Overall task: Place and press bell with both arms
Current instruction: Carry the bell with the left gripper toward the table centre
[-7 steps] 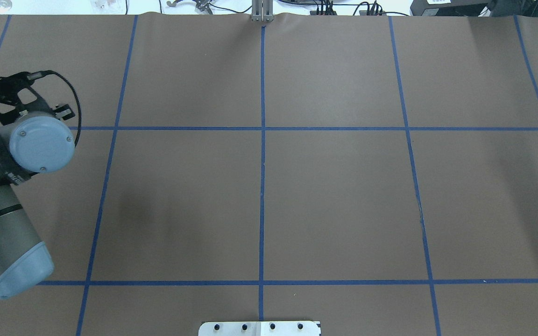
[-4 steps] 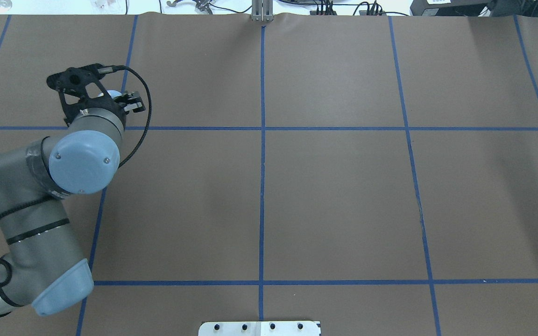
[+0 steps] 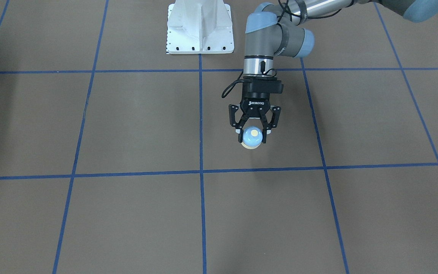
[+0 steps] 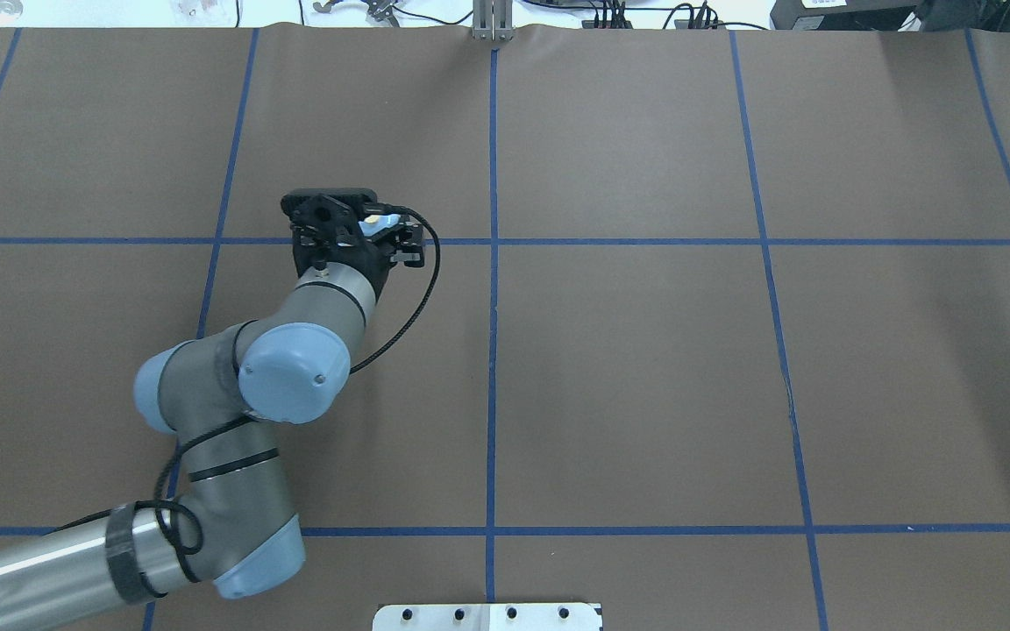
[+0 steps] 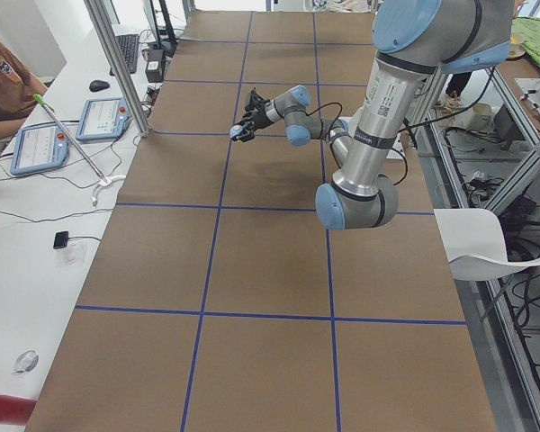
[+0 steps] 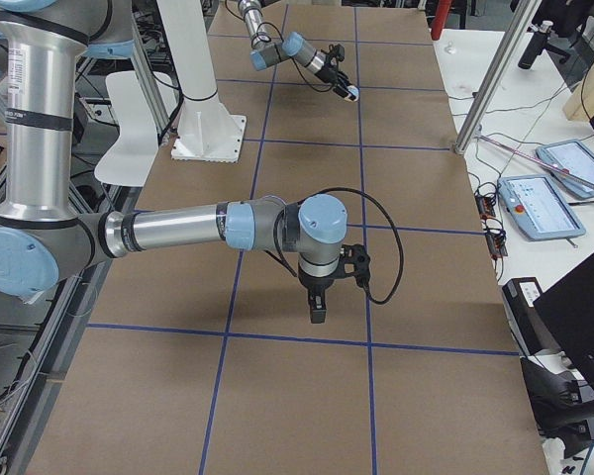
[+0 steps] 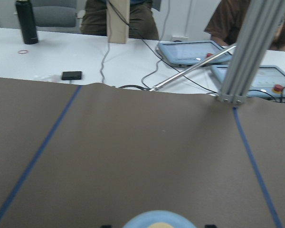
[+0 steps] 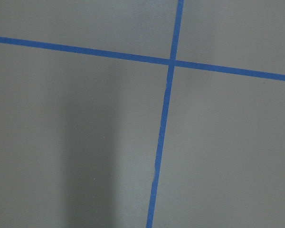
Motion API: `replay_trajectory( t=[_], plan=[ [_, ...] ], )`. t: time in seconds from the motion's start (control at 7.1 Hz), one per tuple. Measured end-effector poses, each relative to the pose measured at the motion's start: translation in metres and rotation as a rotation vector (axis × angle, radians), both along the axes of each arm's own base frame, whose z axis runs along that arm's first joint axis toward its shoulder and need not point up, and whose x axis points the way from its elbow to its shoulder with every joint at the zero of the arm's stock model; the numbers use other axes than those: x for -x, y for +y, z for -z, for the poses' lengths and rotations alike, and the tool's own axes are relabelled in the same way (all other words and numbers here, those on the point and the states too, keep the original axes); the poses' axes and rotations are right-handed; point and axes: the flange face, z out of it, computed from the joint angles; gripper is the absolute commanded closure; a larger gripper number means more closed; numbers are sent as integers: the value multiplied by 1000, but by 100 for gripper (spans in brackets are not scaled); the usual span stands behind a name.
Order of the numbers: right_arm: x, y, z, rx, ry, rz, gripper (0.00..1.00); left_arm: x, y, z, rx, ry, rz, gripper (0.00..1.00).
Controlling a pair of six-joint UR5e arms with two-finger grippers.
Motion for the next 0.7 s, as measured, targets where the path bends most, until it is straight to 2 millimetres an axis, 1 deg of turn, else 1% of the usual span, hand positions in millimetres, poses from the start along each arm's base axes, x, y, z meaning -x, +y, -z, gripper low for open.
replay_trajectory(
  t=[0.14,0.28,0.42,0.56,0.7],
  plan=[
    [0,0,-1,2,0,0,0,-34,-7,12,-24,-20,-27,100],
    [0,0,-2,4,0,0,0,-64,-13,18,-33,-38,-45,100],
    [0,0,-2,5,0,0,0,-85,-18,20,-37,-59,-58,100],
    [0,0,-3,6,0,0,0,-100,-19,23,-44,-79,-78,100],
    [0,0,-4,7,0,0,0,-111,-14,25,-50,-84,-105,100]
  ],
)
